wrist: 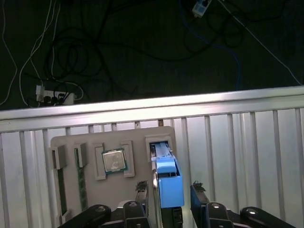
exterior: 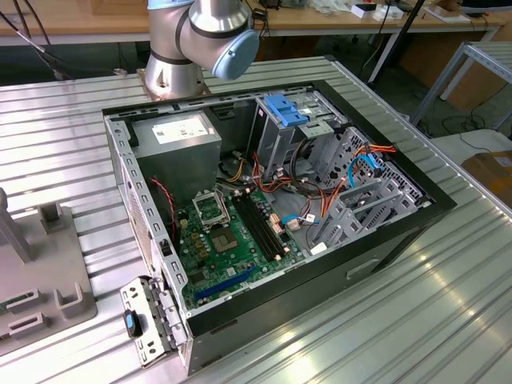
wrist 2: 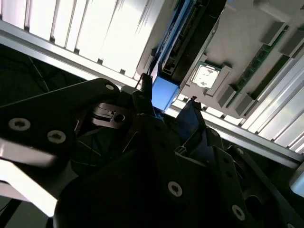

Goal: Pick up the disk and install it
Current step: 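Pick up the disk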

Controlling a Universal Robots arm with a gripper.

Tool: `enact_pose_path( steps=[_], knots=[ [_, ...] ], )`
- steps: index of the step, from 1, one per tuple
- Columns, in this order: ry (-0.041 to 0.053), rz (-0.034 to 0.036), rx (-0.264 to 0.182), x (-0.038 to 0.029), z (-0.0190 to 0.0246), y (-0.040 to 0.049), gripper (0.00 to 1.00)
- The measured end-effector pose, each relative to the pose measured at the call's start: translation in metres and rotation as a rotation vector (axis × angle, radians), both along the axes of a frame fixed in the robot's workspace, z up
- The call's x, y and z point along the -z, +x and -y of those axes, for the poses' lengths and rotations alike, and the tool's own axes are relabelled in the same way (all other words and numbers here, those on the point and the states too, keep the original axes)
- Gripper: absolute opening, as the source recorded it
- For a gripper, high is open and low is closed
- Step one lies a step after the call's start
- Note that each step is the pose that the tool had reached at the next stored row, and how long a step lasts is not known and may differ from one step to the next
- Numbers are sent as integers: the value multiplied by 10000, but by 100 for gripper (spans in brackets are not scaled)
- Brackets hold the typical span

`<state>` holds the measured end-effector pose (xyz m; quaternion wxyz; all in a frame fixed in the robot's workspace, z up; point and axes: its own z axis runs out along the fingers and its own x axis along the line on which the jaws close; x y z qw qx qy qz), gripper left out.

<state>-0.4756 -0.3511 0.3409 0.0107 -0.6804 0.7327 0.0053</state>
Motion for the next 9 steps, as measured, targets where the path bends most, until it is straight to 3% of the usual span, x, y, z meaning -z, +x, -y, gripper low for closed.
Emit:
enact_pose_path(
  steps=[9],
  knots=[
    [-88,-1,-480,94,0,1,48]
  ],
)
